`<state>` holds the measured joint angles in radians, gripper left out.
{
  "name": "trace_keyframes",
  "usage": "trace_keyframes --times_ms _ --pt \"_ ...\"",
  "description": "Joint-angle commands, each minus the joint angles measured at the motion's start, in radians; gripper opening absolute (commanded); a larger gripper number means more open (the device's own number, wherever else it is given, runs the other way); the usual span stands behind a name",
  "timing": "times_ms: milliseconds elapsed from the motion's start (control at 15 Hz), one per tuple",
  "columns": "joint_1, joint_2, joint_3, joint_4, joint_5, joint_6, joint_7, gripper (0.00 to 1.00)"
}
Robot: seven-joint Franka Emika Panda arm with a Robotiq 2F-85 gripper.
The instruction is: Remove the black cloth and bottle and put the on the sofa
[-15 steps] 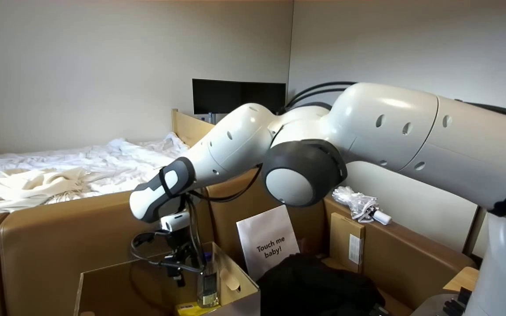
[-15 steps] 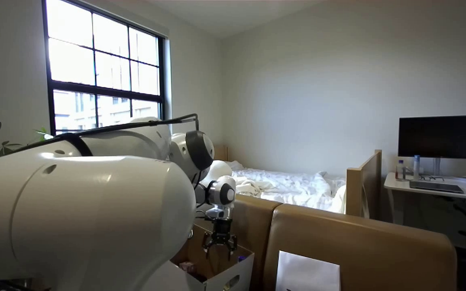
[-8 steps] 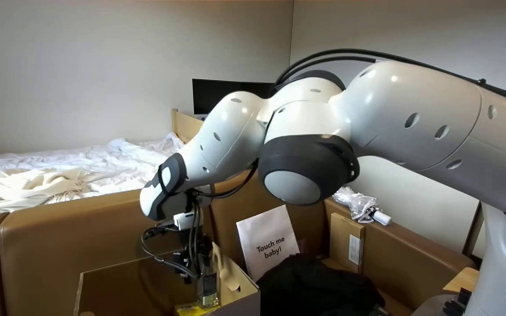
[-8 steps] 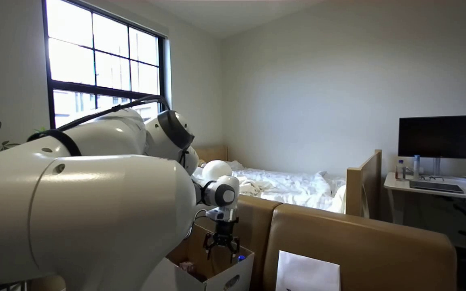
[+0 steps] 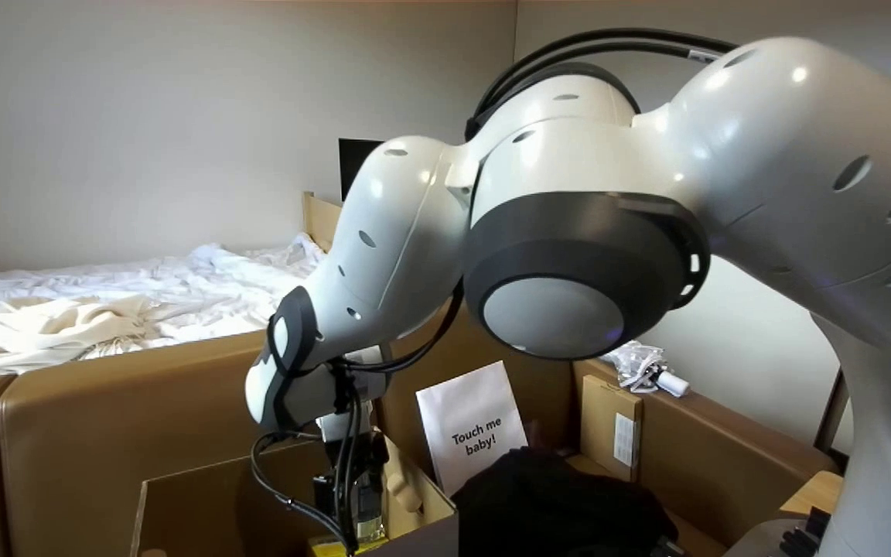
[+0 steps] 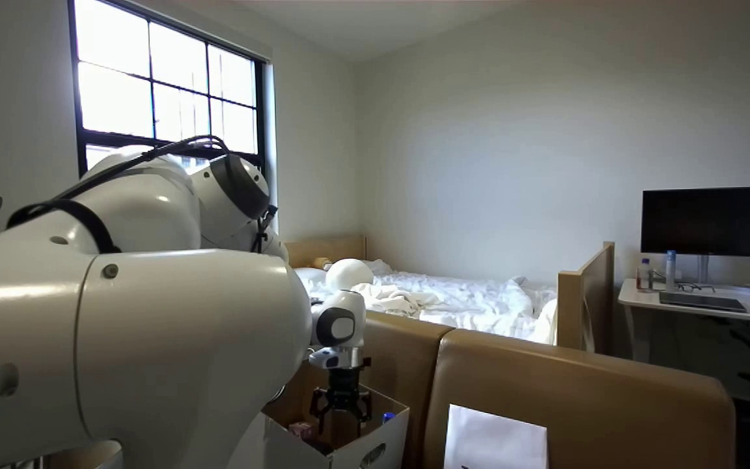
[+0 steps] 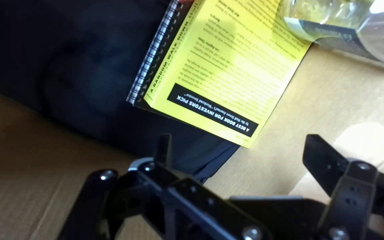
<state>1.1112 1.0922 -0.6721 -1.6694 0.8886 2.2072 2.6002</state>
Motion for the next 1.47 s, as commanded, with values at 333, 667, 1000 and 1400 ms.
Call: trace_keyframes --times_ms 333,667,1000,1400 --pt "-0.123 -0.086 0.100 -0.011 -0.307 0.174 -0.015 1.00" --pt "-0.305 -0.143 0.259 -0.005 -0.495 0.380 -0.001 1.00" --pt "-0.509 -0.183 0.493 -0.045 -0.453 0.442 -0.003 1.00" --pt "-0.189 -0.107 0.113 -0.115 -0.075 0.419 -0.002 1.00"
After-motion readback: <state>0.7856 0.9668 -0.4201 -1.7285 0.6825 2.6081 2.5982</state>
